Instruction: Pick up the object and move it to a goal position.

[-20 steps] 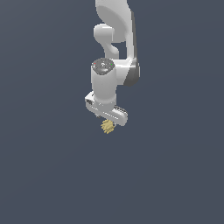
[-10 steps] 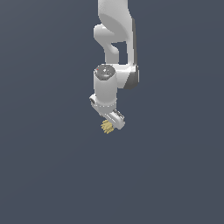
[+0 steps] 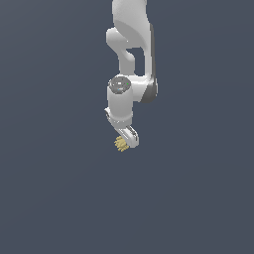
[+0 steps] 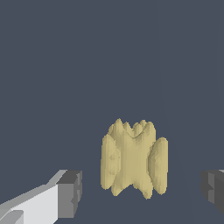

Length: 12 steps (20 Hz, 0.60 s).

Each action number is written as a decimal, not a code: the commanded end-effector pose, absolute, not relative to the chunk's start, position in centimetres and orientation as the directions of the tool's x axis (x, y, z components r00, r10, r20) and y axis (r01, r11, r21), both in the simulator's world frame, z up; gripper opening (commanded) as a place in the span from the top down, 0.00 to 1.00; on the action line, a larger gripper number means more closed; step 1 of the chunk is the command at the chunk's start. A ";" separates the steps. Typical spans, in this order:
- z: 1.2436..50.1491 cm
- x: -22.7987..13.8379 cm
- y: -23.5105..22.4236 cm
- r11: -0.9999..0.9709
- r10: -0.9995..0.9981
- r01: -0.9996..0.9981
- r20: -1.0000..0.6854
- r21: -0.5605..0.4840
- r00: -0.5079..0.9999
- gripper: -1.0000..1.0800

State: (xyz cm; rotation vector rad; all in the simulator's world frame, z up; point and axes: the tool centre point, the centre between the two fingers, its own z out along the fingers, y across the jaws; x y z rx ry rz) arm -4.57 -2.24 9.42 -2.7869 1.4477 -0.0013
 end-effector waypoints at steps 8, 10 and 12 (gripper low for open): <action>9.0 -4.8 -2.2 -0.551 -0.835 -0.835 0.000 0.000 0.551 0.04; 8.6 -4.8 -2.2 -0.550 -0.835 -0.835 0.000 0.000 0.550 0.04; 8.0 -4.8 -2.2 -0.550 -0.835 -0.835 0.000 0.000 0.550 0.04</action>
